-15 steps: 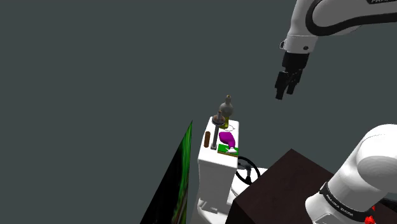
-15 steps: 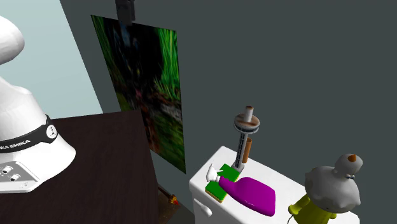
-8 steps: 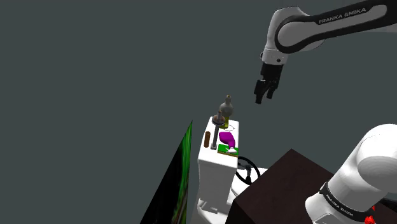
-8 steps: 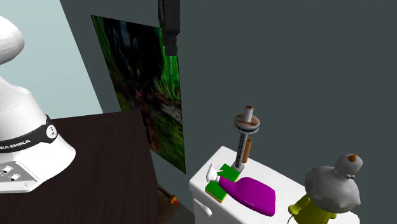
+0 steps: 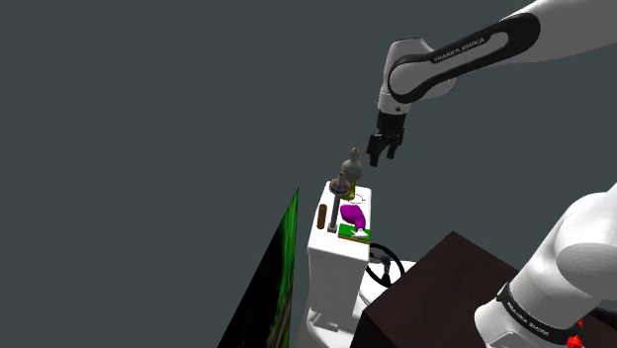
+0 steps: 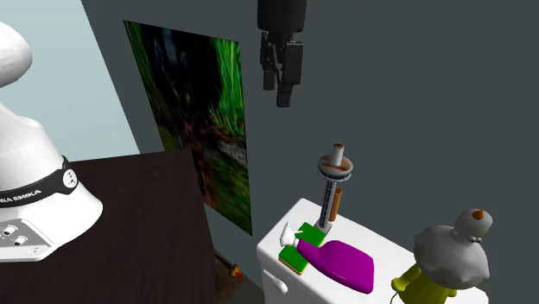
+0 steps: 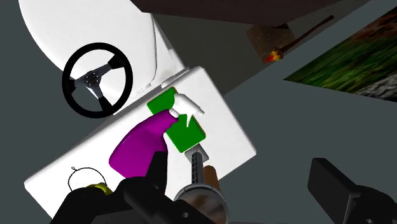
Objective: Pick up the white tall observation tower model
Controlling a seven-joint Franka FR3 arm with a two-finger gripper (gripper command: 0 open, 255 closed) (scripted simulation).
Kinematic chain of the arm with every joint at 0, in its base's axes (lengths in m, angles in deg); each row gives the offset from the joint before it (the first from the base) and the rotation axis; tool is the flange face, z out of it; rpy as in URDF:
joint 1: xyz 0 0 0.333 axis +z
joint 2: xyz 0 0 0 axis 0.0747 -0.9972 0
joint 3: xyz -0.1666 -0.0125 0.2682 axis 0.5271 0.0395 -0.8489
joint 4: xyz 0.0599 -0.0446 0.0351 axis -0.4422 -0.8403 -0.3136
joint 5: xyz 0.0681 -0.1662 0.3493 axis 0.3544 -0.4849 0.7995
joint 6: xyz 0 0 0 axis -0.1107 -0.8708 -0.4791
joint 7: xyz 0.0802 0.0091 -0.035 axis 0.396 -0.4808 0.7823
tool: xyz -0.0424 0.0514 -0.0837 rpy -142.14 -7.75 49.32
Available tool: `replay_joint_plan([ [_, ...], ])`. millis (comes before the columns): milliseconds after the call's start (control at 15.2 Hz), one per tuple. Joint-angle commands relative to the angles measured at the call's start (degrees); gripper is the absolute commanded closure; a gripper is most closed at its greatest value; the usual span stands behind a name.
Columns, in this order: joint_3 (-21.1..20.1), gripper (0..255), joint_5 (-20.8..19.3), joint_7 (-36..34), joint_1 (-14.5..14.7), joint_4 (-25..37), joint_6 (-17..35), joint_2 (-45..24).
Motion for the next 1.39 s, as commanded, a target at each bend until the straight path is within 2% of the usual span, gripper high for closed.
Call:
replay_joint_plan([
  [0,0.16,0,0.41,0.56,0.07,2.54,2.89,-5.08],
  [396,0.06,0,1.73,1.80,0.04,11.79,7.81,-18.39],
  [726,-0.31,0,2.71,2.62,-0.30,21.59,9.83,-29.47],
  [1320,-0.56,0,3.17,2.94,-0.48,21.03,14.56,-33.62],
])
